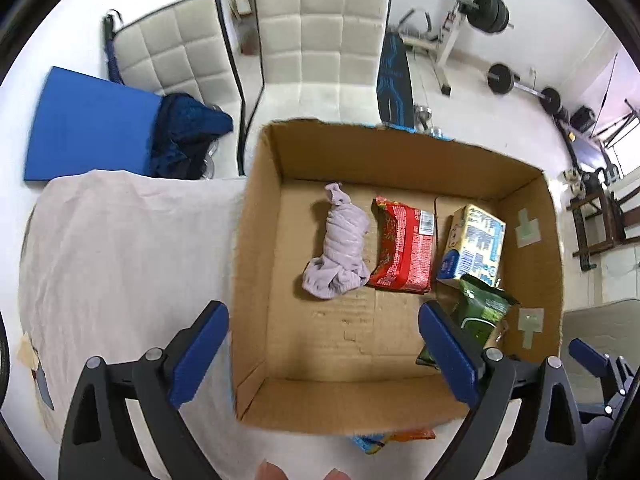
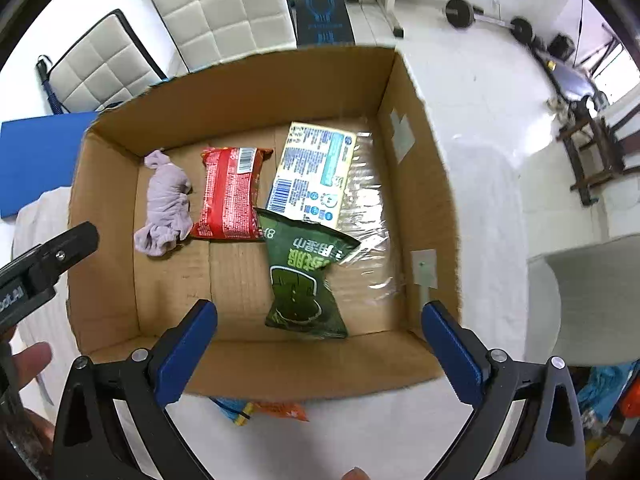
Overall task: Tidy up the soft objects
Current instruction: 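Carry towel and green bag into the box and open both grippers, then grasp the blue stick packet with the left gripper while the right grasps the orange bag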
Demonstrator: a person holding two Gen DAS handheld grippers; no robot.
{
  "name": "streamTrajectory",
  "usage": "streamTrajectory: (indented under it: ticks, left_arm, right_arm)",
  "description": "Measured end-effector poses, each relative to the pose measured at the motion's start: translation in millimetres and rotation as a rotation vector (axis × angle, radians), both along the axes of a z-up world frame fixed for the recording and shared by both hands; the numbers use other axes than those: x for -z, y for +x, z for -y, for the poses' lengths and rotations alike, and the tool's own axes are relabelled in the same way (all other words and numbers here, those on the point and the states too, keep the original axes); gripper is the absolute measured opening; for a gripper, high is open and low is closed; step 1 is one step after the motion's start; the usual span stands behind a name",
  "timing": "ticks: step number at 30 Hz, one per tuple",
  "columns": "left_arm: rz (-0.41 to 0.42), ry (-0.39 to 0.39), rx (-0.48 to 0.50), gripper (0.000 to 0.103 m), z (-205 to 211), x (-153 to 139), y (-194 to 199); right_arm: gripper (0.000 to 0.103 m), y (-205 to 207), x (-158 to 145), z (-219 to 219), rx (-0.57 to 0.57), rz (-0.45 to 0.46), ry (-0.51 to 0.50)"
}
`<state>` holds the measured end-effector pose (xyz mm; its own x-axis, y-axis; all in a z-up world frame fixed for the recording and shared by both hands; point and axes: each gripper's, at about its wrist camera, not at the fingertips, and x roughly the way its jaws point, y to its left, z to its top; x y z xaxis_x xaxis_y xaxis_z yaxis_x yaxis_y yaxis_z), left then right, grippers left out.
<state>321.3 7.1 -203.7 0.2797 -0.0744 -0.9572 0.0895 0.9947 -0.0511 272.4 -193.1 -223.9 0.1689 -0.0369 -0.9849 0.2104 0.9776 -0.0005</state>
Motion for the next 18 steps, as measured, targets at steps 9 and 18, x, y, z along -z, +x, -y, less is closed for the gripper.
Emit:
streamTrajectory:
  ticks: [9, 18]
  left_arm:
    - [0.120, 0.017, -0.012, 0.097, -9, -46, -52]
    - [0.161, 0.004, -0.041, 0.097, -15, -74, -84]
  right_arm:
    - [0.103, -38, -44, -12, -0.037, 0.123, -0.041]
    - [0.103, -73, -88, -14, -0.042, 0.198, -0.048]
